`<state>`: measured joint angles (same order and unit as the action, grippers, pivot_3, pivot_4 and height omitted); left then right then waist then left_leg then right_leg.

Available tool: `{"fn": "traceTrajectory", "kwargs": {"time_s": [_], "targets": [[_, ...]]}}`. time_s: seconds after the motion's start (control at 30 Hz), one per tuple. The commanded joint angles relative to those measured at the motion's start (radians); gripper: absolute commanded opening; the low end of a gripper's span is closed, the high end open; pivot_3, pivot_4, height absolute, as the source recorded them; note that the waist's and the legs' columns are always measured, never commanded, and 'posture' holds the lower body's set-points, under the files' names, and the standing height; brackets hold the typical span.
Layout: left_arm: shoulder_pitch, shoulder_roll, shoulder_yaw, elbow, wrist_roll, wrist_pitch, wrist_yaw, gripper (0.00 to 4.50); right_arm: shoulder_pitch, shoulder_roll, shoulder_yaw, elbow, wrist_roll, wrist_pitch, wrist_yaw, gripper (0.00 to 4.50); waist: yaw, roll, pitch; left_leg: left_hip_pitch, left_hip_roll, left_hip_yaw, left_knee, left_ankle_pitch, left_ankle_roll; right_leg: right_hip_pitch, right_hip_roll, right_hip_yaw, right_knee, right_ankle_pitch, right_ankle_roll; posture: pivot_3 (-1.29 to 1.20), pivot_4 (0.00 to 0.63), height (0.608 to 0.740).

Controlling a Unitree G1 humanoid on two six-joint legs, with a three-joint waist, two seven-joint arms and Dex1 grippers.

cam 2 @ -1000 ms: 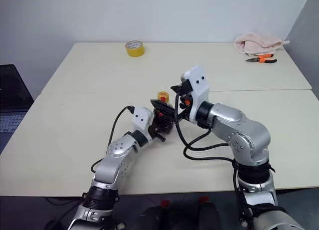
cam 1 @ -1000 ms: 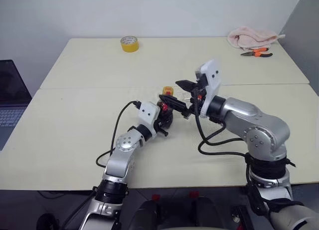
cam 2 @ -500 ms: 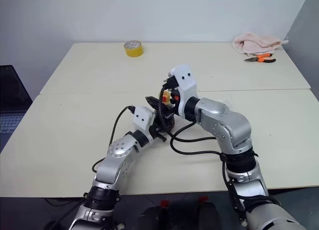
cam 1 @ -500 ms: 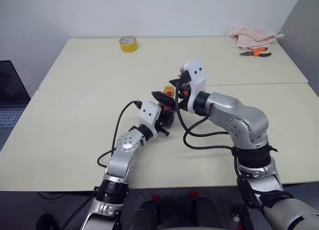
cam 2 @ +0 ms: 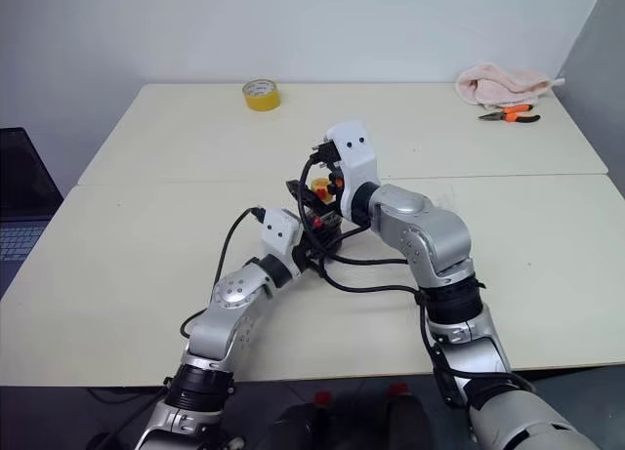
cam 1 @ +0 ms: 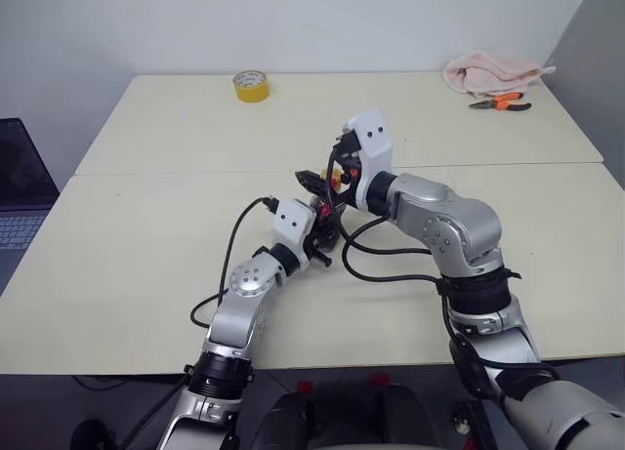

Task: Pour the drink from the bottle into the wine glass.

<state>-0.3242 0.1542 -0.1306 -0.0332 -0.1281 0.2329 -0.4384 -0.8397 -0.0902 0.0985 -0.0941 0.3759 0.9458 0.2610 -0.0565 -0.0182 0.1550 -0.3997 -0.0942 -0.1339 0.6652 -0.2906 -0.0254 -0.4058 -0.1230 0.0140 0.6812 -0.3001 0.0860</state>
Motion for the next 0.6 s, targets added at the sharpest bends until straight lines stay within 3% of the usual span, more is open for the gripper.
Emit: {"fn": "traceTrajectory", "kwargs": {"time_s": [0.03, 0.6], "targets": [[-0.009, -0.001, 0.004, -0.027, 0.001, -0.031, 0.004, 0.76, -0.025, 0.007, -0.040, -0.011, 0.006, -0.025, -0.002, 4.50, 0.000, 0.000, 0.000, 0.000, 0.000, 0.000, 0.000, 0.000, 0.000, 0.000, 0.000, 0.000, 0.000, 0.000, 0.000, 0.00, 0.150, 0.740], [-0.009, 0.000, 0.008, -0.026, 0.001, -0.031, -0.001, 0.76, 0.044, -0.031, -0.079, -0.072, 0.069, 0.001, 0.052, 4.50, -0.001, 0.000, 0.000, 0.000, 0.000, 0.000, 0.000, 0.000, 0.000, 0.000, 0.000, 0.000, 0.000, 0.000, 0.000, 0.00, 0.150, 0.740]]}}
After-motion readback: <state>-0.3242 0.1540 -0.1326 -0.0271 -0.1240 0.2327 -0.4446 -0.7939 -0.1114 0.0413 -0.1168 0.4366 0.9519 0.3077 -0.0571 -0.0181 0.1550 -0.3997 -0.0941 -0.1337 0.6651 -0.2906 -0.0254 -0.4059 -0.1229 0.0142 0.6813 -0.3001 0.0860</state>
